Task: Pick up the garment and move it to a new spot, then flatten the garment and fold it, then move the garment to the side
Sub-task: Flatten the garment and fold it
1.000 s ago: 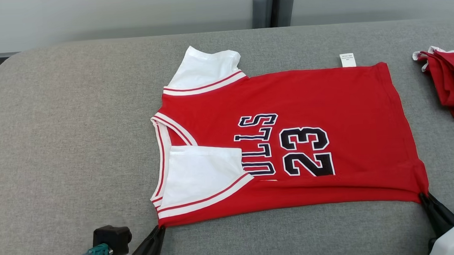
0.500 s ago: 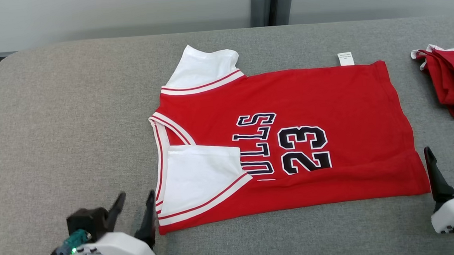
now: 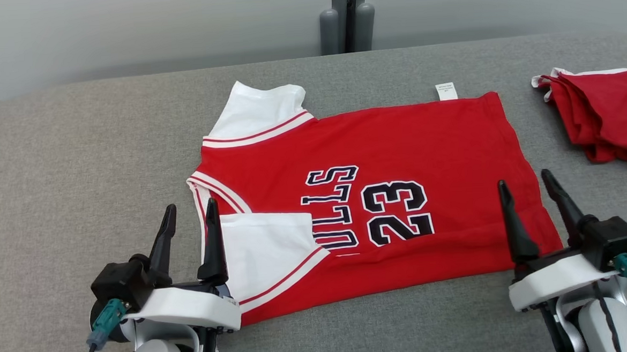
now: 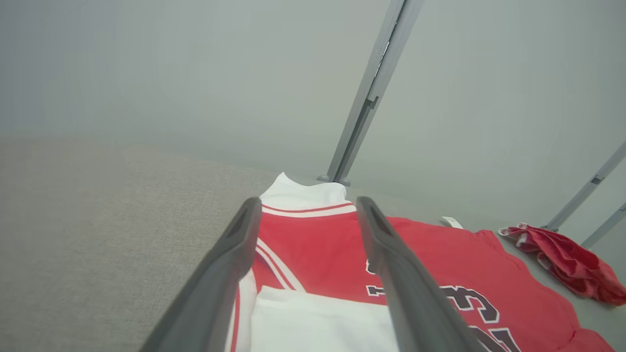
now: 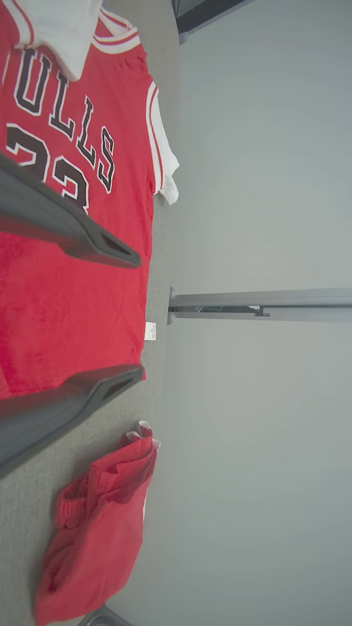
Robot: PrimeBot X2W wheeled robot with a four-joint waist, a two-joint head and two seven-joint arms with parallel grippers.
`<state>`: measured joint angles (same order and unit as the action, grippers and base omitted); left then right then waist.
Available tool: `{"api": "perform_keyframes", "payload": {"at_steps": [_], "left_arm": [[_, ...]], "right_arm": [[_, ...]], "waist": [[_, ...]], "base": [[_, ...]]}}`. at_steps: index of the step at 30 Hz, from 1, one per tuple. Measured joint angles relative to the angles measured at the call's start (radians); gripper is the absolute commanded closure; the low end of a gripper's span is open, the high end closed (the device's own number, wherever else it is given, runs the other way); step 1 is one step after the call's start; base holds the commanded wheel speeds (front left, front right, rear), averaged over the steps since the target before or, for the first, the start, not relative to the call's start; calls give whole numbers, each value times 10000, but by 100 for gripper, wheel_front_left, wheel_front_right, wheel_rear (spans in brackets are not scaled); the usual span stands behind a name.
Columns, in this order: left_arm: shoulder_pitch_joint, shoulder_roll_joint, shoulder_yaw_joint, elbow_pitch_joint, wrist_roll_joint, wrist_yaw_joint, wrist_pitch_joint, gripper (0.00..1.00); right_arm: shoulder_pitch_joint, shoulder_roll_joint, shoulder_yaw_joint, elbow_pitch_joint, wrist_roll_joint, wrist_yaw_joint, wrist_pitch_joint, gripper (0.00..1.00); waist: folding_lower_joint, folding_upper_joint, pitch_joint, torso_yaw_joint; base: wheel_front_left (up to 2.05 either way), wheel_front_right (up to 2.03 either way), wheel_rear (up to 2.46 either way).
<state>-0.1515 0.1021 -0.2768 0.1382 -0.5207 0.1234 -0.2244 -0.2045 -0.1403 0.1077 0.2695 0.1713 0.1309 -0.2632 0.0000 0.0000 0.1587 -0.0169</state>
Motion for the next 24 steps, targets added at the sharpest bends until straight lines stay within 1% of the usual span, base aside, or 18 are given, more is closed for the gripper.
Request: {"api": "perform_keyframes", "payload": {"at_steps": [2, 6, 10, 12, 16, 18, 19, 24], "left_arm": [[-41, -102, 21, 232, 234, 10, -230, 0], [-41, -240, 171, 322, 671, 96, -349, 0], [92, -426, 688, -357, 1269, 144, -370, 0], [376, -487, 786, -437, 1476, 104, -370, 0], [590, -510, 892, -305, 1534, -75, -370, 0], [403, -522, 857, 29, 1632, -161, -370, 0], [-46, -518, 765, 673, 1634, -232, -372, 0], [-2027, -533, 391, 2472, 1764, -491, -215, 0]], "right_arm": [[5, 136, 209, -159, -54, 0, 0, 0], [265, 311, 380, -754, -38, 0, 0, 0], [721, 382, 353, -1281, 102, 0, 0, 0], [928, 387, 318, -1348, 174, 0, 0, 0], [1193, 382, 301, -1350, 219, 0, 0, 0], [1249, 372, 328, -1329, 219, 0, 0, 0], [1272, 351, 437, -1290, 219, 0, 0, 0], [1032, 282, 623, -1214, 219, 0, 0, 0]], "waist": [[0, 0, -76, -101], [0, 0, -240, -208], [0, 0, -368, -256], [0, 0, -429, -258], [0, 0, -555, -243], [0, 0, -591, -250], [0, 0, -570, -282], [0, 0, -242, -360]], "base": [[0, 0, 0], [0, 0, 0], [0, 0, 0], [0, 0, 0], [0, 0, 0], [0, 0, 0], [0, 0, 0], [0, 0, 0]]}}
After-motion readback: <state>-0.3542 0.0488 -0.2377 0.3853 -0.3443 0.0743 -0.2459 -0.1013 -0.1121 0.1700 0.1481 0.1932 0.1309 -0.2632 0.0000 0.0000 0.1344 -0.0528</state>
